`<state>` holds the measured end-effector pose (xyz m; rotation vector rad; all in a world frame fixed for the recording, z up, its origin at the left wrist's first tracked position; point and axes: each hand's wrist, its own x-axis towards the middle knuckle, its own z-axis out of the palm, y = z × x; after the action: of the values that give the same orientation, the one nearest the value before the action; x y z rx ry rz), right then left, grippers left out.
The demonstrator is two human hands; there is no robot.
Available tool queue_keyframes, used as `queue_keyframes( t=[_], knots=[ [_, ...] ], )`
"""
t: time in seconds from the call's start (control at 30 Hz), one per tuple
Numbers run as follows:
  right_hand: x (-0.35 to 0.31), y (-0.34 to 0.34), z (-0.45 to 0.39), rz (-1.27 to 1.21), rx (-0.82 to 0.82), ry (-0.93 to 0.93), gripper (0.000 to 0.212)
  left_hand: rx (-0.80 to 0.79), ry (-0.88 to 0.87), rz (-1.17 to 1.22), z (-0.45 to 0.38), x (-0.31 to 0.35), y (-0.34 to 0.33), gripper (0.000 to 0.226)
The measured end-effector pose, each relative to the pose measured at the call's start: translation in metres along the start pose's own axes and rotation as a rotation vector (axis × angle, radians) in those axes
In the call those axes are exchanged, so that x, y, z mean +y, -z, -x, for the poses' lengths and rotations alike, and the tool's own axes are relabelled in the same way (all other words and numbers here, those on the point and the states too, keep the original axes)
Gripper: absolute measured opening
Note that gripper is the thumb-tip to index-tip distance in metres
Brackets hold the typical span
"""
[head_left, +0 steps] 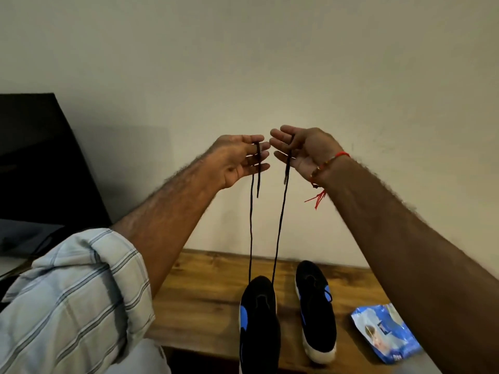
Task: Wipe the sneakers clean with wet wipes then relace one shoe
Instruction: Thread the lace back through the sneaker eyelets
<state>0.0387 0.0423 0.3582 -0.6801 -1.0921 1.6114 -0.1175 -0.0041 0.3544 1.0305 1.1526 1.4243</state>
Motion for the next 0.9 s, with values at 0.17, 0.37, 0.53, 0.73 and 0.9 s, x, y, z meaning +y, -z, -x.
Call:
queue_keyframes(
  t=[0.17,0.37,0.53,0.73,0.9],
  knots=[
    [-0.005,0.004,0.004,0.243,0.011,0.096,0.035,0.119,-0.065,-0.193,0.003,0.008,-0.002,0.016],
    [-0.003,0.008,-0.002,0.748,0.181,0.328,0.036,0.263,-0.192,-0.336,-0.003,0.009,-0.004,0.020],
    [-0.009,-0.007,-0.009,0.756,0.163,0.432,0.029,0.284,-0.254,-0.356,-0.008,0.017,-0.012,0.021],
    [-0.011,-0.023,-0.011,0.668,0.139,0.498,0.026,0.251,-0.395,-0.627,-0.013,0.022,-0.017,0.021],
    [-0.013,-0.025,-0.014,0.630,0.144,0.483,0.026,0.207,-0.456,-0.699,-0.016,0.024,-0.020,0.024]
  ],
)
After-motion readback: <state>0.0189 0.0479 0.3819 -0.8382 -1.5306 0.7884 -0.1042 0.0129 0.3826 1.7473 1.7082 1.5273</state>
